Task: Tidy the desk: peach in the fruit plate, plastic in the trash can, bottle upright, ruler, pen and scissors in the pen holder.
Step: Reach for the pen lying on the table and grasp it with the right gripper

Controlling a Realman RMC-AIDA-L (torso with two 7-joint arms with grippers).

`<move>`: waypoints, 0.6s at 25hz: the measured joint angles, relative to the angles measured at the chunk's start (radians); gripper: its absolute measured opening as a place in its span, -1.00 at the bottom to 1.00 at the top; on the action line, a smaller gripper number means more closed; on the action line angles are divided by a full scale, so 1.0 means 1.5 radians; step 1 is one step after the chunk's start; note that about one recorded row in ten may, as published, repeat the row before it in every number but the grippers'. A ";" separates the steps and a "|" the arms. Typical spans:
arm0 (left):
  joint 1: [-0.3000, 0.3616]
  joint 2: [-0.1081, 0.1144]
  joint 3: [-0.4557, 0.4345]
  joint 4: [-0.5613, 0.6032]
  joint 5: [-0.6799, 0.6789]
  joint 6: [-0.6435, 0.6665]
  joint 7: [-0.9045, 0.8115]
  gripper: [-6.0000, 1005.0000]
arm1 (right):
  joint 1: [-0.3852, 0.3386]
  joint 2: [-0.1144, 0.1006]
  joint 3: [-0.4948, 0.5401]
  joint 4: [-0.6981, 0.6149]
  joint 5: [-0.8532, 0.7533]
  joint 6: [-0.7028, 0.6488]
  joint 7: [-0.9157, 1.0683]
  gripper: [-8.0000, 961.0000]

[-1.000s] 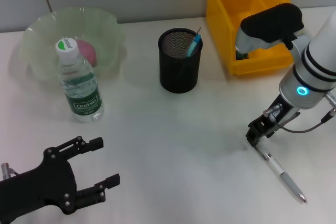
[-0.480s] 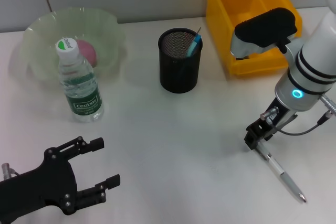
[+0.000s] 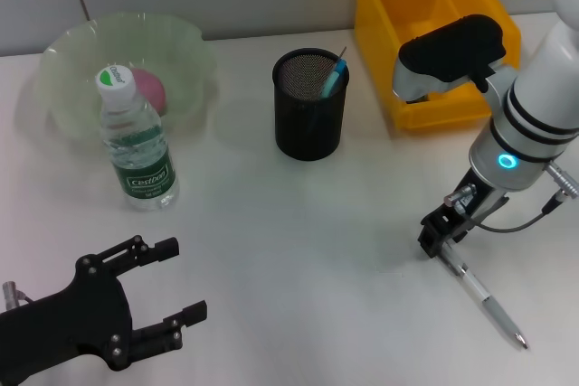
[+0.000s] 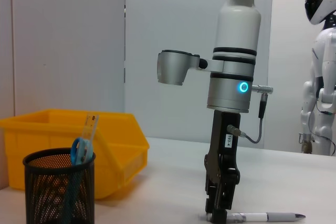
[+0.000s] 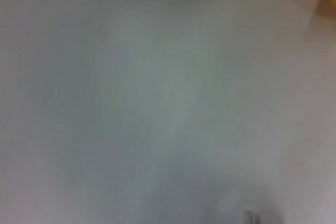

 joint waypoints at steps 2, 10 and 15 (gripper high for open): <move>0.000 0.000 0.000 0.000 0.000 0.000 0.000 0.56 | 0.002 0.000 0.000 0.005 0.000 0.003 0.000 -0.18; 0.001 0.000 0.000 0.001 0.000 0.000 0.000 0.56 | 0.002 0.000 -0.008 0.006 0.000 0.004 0.000 -0.26; 0.002 0.000 0.000 0.001 0.000 0.001 0.000 0.56 | 0.006 0.000 -0.033 0.016 0.000 0.005 0.000 -0.31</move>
